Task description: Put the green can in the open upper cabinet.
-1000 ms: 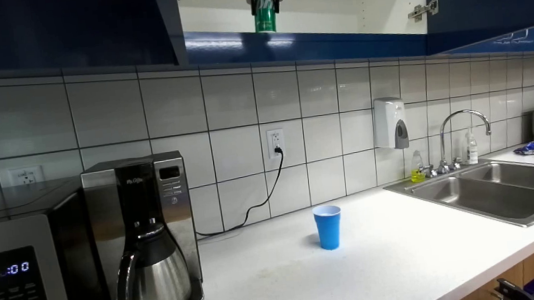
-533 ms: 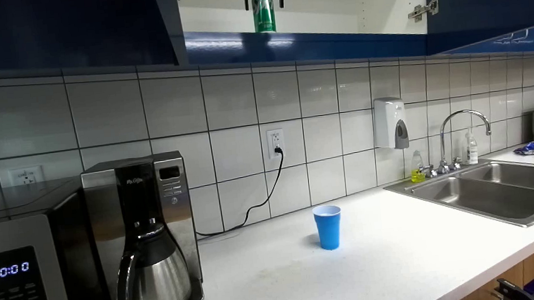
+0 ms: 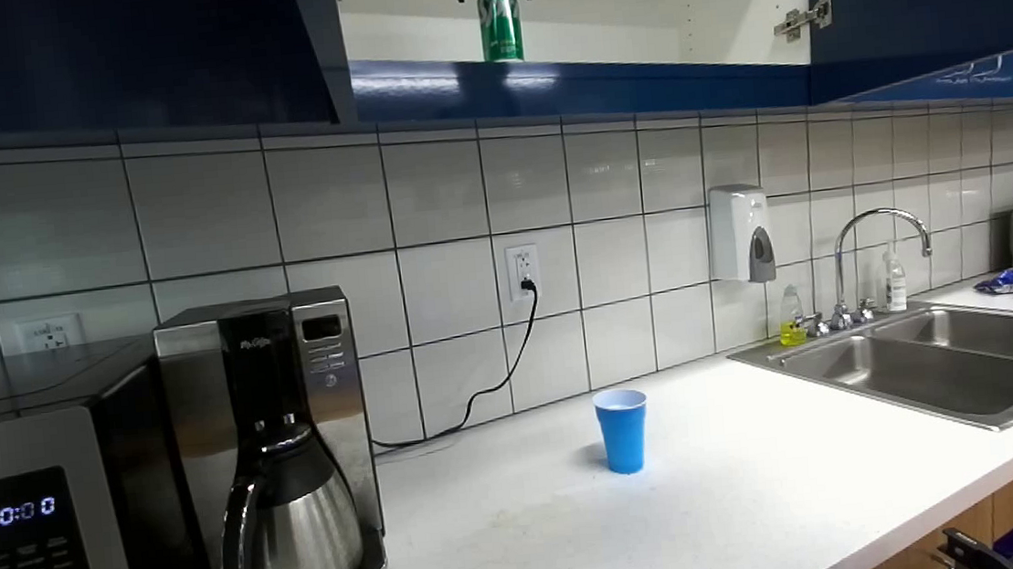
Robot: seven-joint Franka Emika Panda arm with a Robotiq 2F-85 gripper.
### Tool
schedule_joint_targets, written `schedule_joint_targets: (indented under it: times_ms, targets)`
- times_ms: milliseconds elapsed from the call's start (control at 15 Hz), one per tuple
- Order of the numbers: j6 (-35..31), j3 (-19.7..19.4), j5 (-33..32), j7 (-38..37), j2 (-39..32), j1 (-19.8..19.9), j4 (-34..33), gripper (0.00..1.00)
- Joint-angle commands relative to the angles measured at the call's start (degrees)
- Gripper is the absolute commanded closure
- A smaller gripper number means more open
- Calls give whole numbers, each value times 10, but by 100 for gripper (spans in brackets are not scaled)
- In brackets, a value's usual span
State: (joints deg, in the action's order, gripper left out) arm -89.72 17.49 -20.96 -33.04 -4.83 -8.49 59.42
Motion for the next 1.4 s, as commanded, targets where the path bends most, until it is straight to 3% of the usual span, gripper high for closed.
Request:
schedule_joint_targets:
  times_ms: [0, 600, 1333]
  targets:
    - [2, 1, 15, -7, 33, 1, 32, 0]
    - [-23, -8, 62, 0, 143, 1, 158, 0]
    - [-52, -35, 136, 17, 303, 6, 385, 0]
